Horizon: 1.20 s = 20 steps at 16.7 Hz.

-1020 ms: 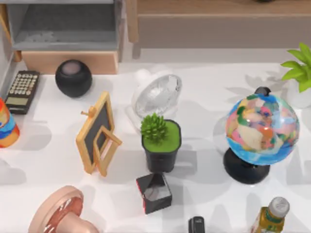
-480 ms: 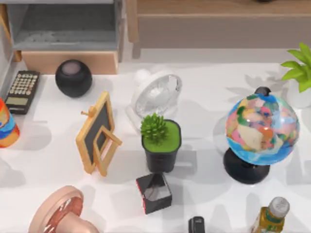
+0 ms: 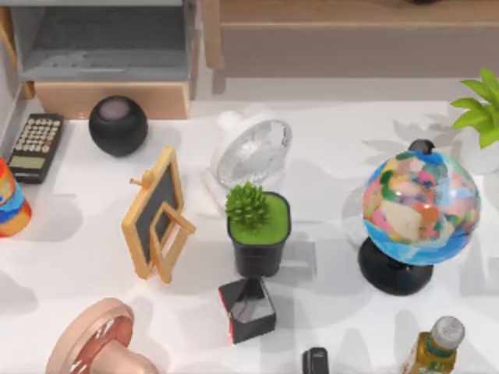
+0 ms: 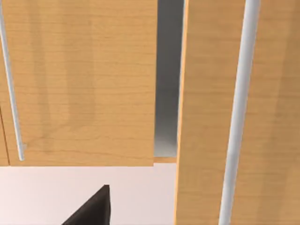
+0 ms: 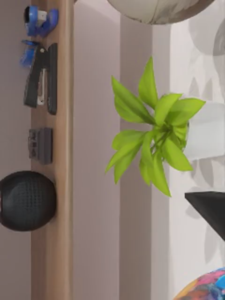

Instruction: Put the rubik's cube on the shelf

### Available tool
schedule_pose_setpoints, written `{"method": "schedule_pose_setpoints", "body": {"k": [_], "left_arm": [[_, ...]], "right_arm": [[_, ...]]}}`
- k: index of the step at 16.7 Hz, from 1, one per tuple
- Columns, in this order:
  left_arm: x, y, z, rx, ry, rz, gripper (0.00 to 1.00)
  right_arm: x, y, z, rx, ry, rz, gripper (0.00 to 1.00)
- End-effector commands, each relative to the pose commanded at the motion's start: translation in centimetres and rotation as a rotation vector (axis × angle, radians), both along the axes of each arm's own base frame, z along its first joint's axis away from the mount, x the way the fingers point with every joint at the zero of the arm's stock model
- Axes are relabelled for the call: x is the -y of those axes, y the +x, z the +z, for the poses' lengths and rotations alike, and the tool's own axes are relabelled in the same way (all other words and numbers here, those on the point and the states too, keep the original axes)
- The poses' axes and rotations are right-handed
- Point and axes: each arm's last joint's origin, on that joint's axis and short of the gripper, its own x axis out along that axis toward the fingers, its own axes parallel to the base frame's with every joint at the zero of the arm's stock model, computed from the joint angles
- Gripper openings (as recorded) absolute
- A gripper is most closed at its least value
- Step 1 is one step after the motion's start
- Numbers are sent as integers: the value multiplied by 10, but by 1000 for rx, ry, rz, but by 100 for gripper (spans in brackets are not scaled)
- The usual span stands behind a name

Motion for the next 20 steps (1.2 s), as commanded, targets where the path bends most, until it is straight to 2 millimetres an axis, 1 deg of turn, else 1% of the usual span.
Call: {"method": "schedule_pose_setpoints", "body": {"k": [1,3,5,7,9,11,14,16,17,18,20], "left_arm": [[-3,0,1,0,-2,10,100],[-16,2,4,-3,-14,60,100],[-38,5,10,-12,-44,140,100],[-65,10,18,-25,-91,230,100],[-94,18,31,-43,-157,315,100],[-121,31,48,-67,-238,386,100],[-151,58,79,-120,-385,465,100],[-162,79,102,-172,-493,505,100],[-164,91,113,-204,-550,522,100],[-164,103,123,-240,-606,537,100],[-158,127,141,-325,-717,567,100]], "right_arm": [[0,0,0,0,0,0,100],[0,0,0,0,0,0,100],[0,0,0,0,0,0,100],[0,0,0,0,0,0,100],[0,0,0,0,0,0,100],[0,0,0,0,0,0,100],[0,0,0,0,0,0,100],[0,0,0,0,0,0,100],[0,0,0,0,0,0,100],[0,0,0,0,0,0,100],[0,0,0,0,0,0,100]]}}
